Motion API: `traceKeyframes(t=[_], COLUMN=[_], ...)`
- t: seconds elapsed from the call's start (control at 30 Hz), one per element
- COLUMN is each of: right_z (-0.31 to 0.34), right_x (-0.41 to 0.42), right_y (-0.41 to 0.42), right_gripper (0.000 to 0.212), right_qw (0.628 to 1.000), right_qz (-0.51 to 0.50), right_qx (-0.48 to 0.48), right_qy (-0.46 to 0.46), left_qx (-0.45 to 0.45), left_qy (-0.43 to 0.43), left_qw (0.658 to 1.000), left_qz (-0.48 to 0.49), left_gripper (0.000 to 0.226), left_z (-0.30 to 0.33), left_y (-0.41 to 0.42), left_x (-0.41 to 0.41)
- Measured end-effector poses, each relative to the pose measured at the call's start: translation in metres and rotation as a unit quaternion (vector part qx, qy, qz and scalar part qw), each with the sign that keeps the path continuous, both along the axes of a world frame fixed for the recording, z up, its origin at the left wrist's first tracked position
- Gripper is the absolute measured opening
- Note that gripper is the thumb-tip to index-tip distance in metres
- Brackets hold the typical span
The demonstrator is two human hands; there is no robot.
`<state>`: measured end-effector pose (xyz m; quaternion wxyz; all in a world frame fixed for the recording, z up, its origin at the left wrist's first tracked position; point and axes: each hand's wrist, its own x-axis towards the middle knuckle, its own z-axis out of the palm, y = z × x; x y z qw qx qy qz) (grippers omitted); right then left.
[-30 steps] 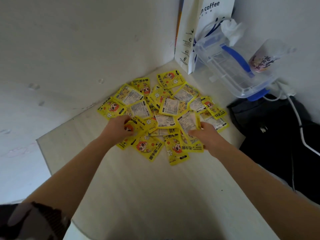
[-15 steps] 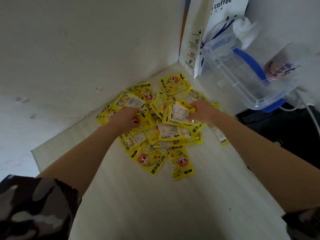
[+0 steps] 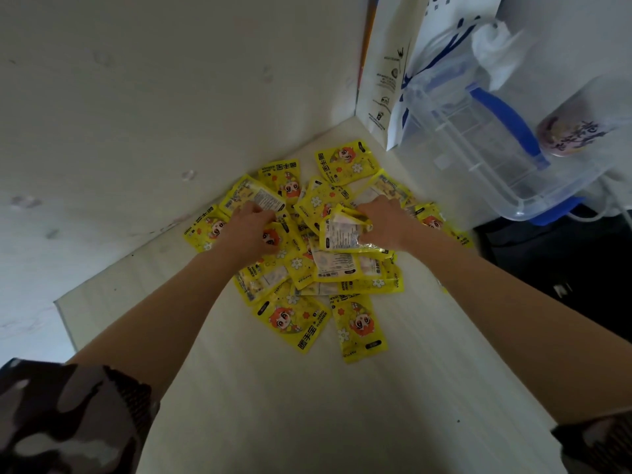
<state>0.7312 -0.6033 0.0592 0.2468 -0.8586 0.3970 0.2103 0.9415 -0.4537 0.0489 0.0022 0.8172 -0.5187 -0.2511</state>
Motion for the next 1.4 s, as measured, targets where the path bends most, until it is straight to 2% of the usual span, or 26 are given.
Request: traceKeyframes(t=[0.13, 0.2, 0.3, 0.4, 0.5, 0.6, 0.67, 0.73, 0.83, 0.97, 1.13, 1.23, 1.4], right_z=[-0.001, 0.000, 0.006, 0.014, 0.025, 0.033, 0.039, 0.044, 0.045, 0.048, 0.049, 0.053, 0.050], right_x=[-0.002, -0.005, -0.009, -0.015, -0.024, -0.034, -0.046, -0.058, -0.078, -0.103, -0.130, -0.143, -0.160], right_y=[0.005, 0.008, 0.013, 0.021, 0.031, 0.040, 0.053, 0.066, 0.088, 0.123, 0.175, 0.210, 0.272], right_gripper=[0.026, 0.026, 0.027, 0.030, 0.035, 0.045, 0.043, 0.043, 0.056, 0.063, 0.065, 0.060, 0.050], right_qw=[0.999, 0.998, 0.997, 0.996, 0.993, 0.988, 0.982, 0.975, 0.956, 0.924, 0.910, 0.894, 0.866], right_qz=[-0.007, -0.004, 0.008, 0.007, -0.012, -0.049, -0.077, -0.103, -0.157, -0.232, -0.270, -0.300, -0.356], right_qx=[0.007, 0.010, -0.010, -0.014, -0.017, -0.014, -0.010, -0.006, 0.041, 0.108, 0.125, 0.137, 0.140], right_qy=[-0.045, -0.068, -0.080, -0.089, -0.113, -0.146, -0.171, -0.196, -0.243, -0.285, -0.289, -0.303, -0.324], left_qx=[0.039, 0.045, 0.011, -0.040, -0.080, -0.120, -0.150, -0.177, -0.199, -0.211, -0.220, -0.214, -0.190], left_qy=[-0.023, -0.048, -0.060, -0.008, 0.000, 0.021, 0.048, 0.113, 0.217, 0.283, 0.360, 0.375, 0.408], left_qw=[0.999, 0.998, 0.998, 0.998, 0.996, 0.993, 0.986, 0.968, 0.926, 0.880, 0.819, 0.801, 0.791], left_qz=[-0.005, -0.018, -0.034, -0.038, -0.044, 0.005, 0.062, 0.135, 0.235, 0.320, 0.389, 0.414, 0.415], left_gripper=[0.064, 0.061, 0.055, 0.045, 0.039, 0.041, 0.042, 0.040, 0.039, 0.034, 0.038, 0.040, 0.057], left_z=[0.000, 0.001, 0.003, 0.009, 0.017, 0.023, 0.032, 0.039, 0.040, 0.040, 0.039, 0.037, 0.033], left_y=[0.000, 0.001, 0.008, 0.016, 0.026, 0.035, 0.047, 0.060, 0.088, 0.123, 0.162, 0.184, 0.224], left_x=[-0.001, -0.004, -0.008, -0.015, -0.022, -0.032, -0.047, -0.064, -0.089, -0.123, -0.159, -0.173, -0.189])
